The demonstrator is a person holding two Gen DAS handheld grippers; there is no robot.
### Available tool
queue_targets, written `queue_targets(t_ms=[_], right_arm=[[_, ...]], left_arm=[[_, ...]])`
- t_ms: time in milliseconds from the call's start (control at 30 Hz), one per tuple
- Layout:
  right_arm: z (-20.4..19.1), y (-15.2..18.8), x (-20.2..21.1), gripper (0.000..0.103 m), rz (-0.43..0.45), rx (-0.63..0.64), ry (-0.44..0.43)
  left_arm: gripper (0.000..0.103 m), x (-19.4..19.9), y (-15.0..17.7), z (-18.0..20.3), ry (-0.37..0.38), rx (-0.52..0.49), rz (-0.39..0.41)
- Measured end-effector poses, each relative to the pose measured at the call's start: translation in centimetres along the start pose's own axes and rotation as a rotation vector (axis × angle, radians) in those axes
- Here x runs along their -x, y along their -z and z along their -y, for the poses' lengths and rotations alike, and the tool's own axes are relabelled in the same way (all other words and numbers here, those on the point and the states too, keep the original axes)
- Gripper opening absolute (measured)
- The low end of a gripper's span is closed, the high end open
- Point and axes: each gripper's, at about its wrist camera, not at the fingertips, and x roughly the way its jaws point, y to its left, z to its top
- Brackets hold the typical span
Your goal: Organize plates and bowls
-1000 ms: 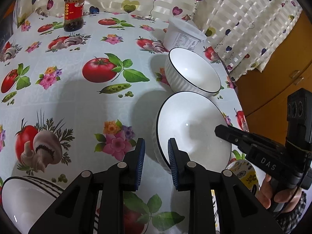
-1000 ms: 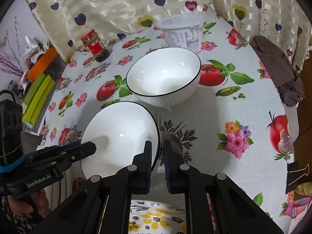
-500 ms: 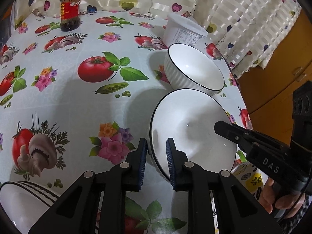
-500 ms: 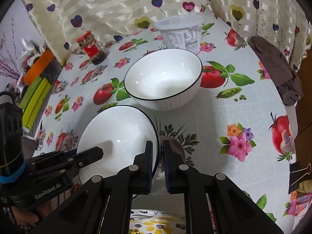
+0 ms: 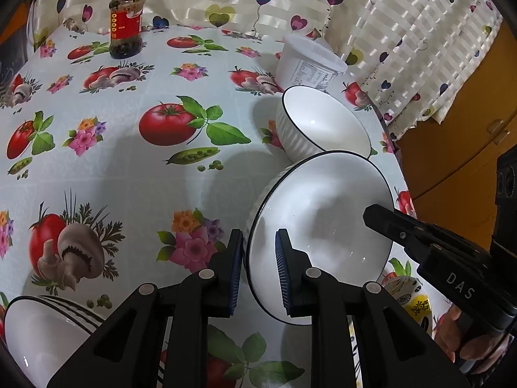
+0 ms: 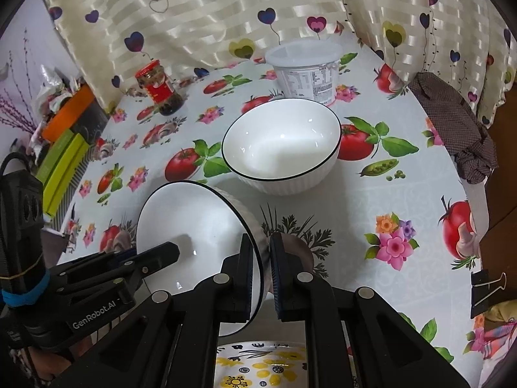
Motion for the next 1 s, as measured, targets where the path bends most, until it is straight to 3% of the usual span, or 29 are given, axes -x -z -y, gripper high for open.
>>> queue_targets(t_ms=[500,667,1000], right_arm=[[0.8,0.5,-2.6,0.015,-0.056,-0.049,-0.026],[1.3,0.9,-3.0,0.017,-0.097,-0.092,-0.042],[0.6,0.9,-1.6,0.015,-0.069,-0.121,-0.036]], left_arm=[[0.021,-1.0,0.0,-0.2,-0.024,-0.001,-0.026],[0.022,-1.8,0.4,-0.4,-0.008,0.028,-0.078],[0.022,-0.2,0.3,-0.1,-0.021,0.028,-0.050]])
